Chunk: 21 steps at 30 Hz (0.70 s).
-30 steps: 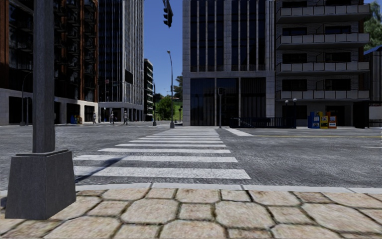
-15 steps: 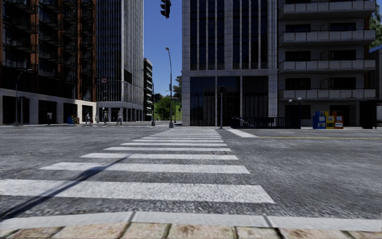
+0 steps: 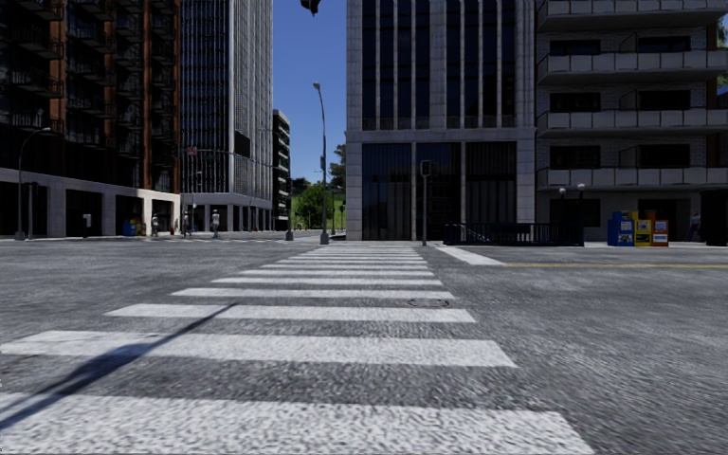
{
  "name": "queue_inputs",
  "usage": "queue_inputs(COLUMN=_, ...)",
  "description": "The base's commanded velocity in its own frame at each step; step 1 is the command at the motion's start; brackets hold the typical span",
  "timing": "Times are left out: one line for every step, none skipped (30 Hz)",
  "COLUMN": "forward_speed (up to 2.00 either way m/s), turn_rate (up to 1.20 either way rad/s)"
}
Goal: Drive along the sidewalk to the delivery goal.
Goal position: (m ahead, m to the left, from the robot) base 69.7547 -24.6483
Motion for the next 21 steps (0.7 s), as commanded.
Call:
queue_inputs(forward_speed=1.49, turn_rate=0.0)
queue_inputs(forward_speed=1.49, turn_rate=0.0)
queue_inputs(forward_speed=1.49, turn_rate=0.0)
queue_inputs(forward_speed=1.49, turn_rate=0.0)
queue_inputs(forward_speed=1.49, turn_rate=0.0)
queue_inputs(forward_speed=1.49, turn_rate=0.0)
queue_inputs(forward_speed=1.49, turn_rate=0.0)
queue_inputs(forward_speed=1.49, turn_rate=0.0)
queue_inputs(forward_speed=1.49, turn_rate=0.0)
queue_inputs(forward_speed=1.49, turn_rate=0.0)
queue_inputs(forward_speed=1.49, turn_rate=0.0)
queue_inputs(forward_speed=1.49, turn_rate=0.0)
queue_inputs(forward_speed=1.49, turn_rate=0.0)
queue_inputs(forward_speed=1.49, turn_rate=0.0)
queue_inputs(forward_speed=1.49, turn_rate=0.0)
queue_inputs(forward_speed=1.49, turn_rate=0.0)
queue_inputs(forward_speed=1.49, turn_rate=0.0)
queue_inputs(forward_speed=1.49, turn_rate=0.0)
queue_inputs(forward_speed=1.49, turn_rate=0.0)
queue_inputs(forward_speed=1.49, turn_rate=0.0)
queue_inputs(forward_speed=1.49, turn_rate=0.0)
